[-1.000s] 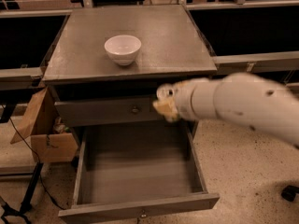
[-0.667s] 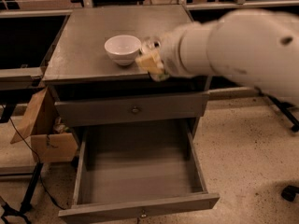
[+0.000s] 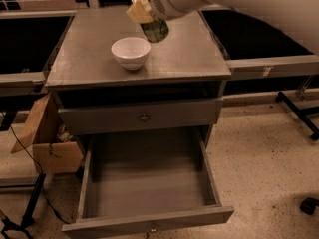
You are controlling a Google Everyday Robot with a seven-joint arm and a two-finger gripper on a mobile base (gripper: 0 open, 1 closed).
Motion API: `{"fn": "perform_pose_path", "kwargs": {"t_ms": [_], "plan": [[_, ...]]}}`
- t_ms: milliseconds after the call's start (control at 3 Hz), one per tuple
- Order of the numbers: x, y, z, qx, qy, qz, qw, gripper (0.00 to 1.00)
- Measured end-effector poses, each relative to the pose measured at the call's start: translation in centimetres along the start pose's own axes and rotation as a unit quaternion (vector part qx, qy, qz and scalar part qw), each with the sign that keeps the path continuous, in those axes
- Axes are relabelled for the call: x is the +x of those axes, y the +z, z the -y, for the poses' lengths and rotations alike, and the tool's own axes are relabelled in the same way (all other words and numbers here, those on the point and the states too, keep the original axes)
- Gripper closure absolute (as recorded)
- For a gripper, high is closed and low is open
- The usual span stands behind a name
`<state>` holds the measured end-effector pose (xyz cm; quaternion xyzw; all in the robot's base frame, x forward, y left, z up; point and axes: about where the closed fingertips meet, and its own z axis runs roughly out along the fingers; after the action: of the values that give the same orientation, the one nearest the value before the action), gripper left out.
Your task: Pick green can from middle drawer and place on counter
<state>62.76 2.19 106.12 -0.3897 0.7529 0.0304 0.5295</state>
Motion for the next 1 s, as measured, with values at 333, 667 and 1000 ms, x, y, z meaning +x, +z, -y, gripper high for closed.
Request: {"fn": "perform_pose_path", "kwargs": {"t_ms": [333,667,1000], "plan": [[0.2,2.5,5.1,0.032,0.013,-0.016,0.9993,1.00],[1.8,4.0,10.3,0.069,0.034,-0.023,0.9968,1.00],[4.7,5.7,14.3,0.089,0.063,-0.020,0.9938,1.00]]}}
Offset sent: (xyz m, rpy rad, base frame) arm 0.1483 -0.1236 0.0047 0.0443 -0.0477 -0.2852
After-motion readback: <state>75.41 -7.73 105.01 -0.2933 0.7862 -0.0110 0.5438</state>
